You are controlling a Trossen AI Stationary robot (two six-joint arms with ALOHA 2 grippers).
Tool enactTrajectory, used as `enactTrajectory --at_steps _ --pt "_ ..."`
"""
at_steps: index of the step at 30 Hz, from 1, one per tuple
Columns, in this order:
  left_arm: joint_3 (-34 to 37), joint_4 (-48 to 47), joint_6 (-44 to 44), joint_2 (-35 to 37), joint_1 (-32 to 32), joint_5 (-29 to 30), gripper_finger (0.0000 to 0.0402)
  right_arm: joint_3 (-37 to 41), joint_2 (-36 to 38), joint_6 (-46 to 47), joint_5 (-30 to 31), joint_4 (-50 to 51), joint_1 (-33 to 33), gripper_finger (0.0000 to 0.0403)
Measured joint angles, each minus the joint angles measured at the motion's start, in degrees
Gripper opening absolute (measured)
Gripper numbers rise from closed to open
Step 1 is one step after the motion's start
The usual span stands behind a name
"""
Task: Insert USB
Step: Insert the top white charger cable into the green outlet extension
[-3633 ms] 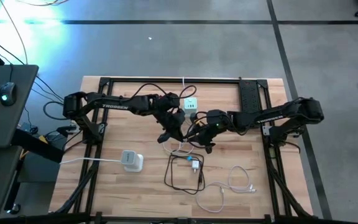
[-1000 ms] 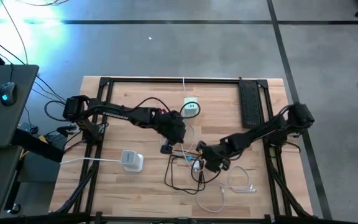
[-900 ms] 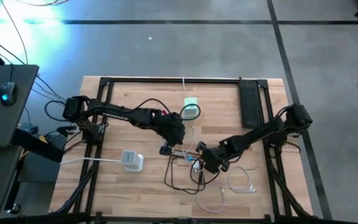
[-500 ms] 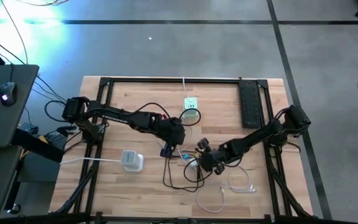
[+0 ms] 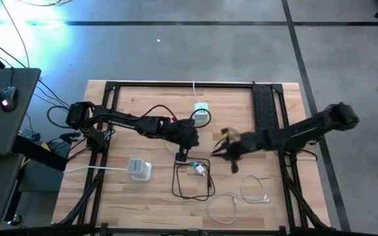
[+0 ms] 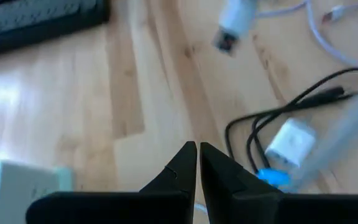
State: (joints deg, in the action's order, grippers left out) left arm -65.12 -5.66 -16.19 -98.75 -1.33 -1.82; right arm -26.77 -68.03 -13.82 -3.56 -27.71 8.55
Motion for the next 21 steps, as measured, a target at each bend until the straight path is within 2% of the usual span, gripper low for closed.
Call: enactTrajectory --at_steps 4,8,12,21 --pt "5.7 15.9 1.4 -0.1 0.9 -4.0 0.0 5.6 3.8 3.2 -5.4 -10.2 -3.8 0.0" --pt "9.3 27.6 3.1 -0.1 1.0 -4.0 0.0013 5.5 3.3 2.3 -7.3 -10.7 -4.5 0.0" --pt "9.8 32.0 4.0 -1.2 1.0 -4.0 0.0046 3.4 1.6 0.5 -9.6 -10.7 -4.4 0.0" --pt "9.8 39.0 4.5 -5.4 1.0 -6.7 0.014 -0.3 -3.7 -3.0 -9.8 -7.2 -4.4 0.0"
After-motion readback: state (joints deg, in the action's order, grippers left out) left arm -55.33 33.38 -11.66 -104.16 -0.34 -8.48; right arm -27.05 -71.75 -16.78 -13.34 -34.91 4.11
